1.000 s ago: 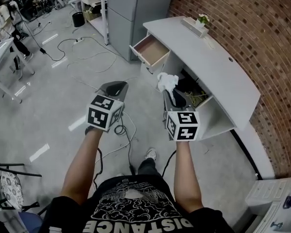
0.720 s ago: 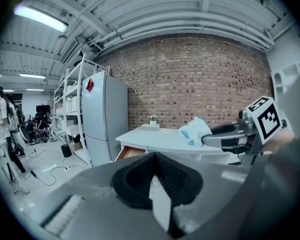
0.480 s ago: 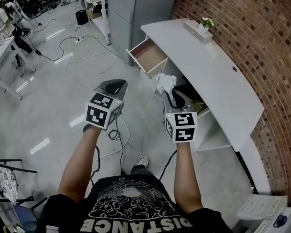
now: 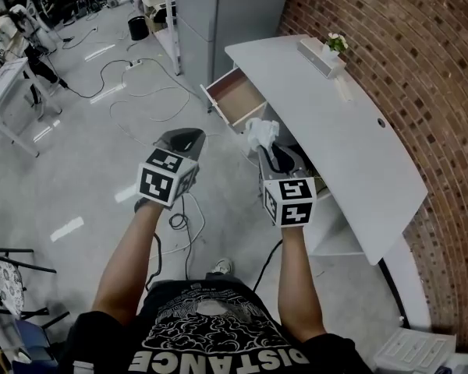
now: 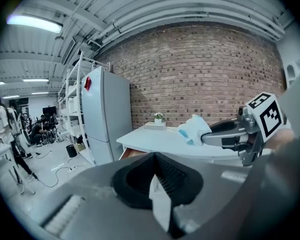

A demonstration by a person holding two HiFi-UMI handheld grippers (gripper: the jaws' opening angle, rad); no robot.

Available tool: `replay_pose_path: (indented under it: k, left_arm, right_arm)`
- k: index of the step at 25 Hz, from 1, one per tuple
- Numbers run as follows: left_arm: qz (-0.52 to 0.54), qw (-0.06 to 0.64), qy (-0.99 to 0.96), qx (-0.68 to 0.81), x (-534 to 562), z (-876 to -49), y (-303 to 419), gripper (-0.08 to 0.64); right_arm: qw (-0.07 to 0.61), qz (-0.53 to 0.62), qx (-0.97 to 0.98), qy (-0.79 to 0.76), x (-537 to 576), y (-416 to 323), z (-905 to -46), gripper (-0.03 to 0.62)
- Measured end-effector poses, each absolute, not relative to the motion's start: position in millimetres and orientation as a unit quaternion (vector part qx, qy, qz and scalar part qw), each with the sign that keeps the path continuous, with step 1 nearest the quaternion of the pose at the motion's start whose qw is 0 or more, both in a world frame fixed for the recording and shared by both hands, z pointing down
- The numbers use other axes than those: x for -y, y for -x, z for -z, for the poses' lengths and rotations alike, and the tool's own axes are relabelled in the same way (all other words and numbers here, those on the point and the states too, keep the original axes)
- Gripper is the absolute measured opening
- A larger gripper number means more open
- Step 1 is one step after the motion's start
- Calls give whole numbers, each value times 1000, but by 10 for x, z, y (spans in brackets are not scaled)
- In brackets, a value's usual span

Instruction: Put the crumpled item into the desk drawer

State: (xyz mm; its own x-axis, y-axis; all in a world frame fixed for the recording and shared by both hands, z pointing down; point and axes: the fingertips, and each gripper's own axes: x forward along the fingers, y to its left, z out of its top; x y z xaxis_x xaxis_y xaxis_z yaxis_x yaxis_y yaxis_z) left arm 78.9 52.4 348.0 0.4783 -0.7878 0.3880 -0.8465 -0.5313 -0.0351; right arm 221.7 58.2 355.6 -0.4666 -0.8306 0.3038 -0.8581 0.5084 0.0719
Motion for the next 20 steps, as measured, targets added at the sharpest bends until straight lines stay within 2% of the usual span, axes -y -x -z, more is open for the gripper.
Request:
replay_pose_path:
  k: [20]
  left_arm:
    - [-184,68,-835,514,-387,-3356,-972,5]
  right_arm:
    - [145,-47,877,-456,-330,-2401,-3593,80]
